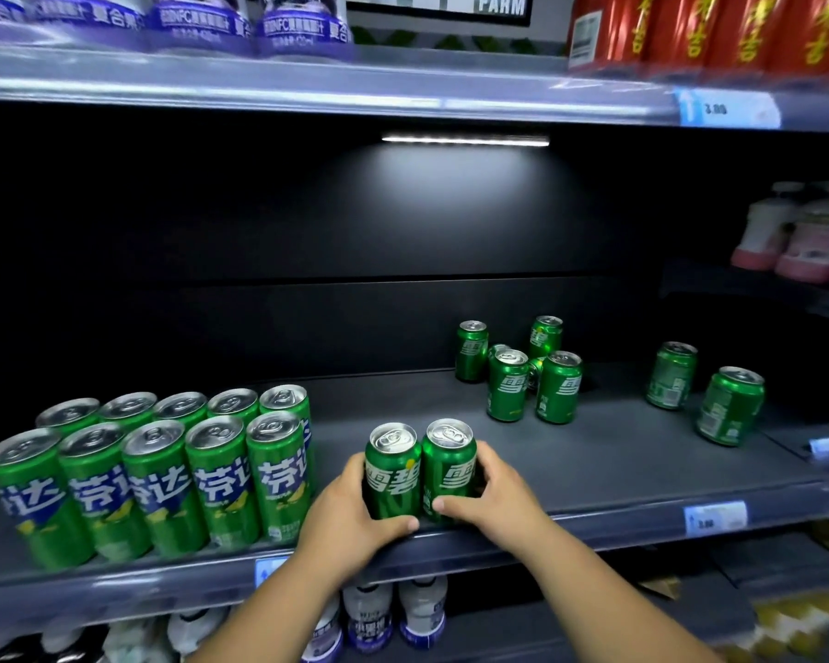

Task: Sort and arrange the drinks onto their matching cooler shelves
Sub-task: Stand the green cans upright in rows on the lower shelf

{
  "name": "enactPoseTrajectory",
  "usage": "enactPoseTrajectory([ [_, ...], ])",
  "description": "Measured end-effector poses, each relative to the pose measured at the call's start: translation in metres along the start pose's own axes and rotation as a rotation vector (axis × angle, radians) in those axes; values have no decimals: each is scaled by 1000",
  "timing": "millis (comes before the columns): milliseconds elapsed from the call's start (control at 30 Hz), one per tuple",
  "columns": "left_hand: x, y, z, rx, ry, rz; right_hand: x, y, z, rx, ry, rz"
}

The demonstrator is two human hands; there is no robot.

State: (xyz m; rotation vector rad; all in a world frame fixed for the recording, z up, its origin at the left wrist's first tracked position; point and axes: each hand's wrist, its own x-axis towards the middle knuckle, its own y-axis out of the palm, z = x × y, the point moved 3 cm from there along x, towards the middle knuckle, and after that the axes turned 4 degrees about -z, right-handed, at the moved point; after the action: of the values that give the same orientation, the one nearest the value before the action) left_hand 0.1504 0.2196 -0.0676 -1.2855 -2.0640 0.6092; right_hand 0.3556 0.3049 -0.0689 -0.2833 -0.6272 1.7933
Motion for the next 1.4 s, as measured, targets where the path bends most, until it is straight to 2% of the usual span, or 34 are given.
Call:
enactPoseTrajectory([
  [300,-1,1,3,2,11,-5,-3,3,0,-62,-23,-5],
  [500,-1,3,3,16,7,-8,-3,-1,2,-6,-43,-13],
  [667,-1,2,0,-104,28,29,-6,1,2,-12,-80,-16],
  [767,1,-6,-8,-225,74,2,-5,-3,2,91,-95,-35],
  [900,14,-29,-38,-254,137,-56,-1,-29,2,254,-55,-139],
  [1167,59,-32,-139,40,406,82,31,-114,-10,161,-100,-271],
  [1267,83,-13,-164,101,419,146,51,-142,-24,88,-114,-315],
  [1400,117,26,-181,202,376,252,81,-171,-44,25,-123,-275],
])
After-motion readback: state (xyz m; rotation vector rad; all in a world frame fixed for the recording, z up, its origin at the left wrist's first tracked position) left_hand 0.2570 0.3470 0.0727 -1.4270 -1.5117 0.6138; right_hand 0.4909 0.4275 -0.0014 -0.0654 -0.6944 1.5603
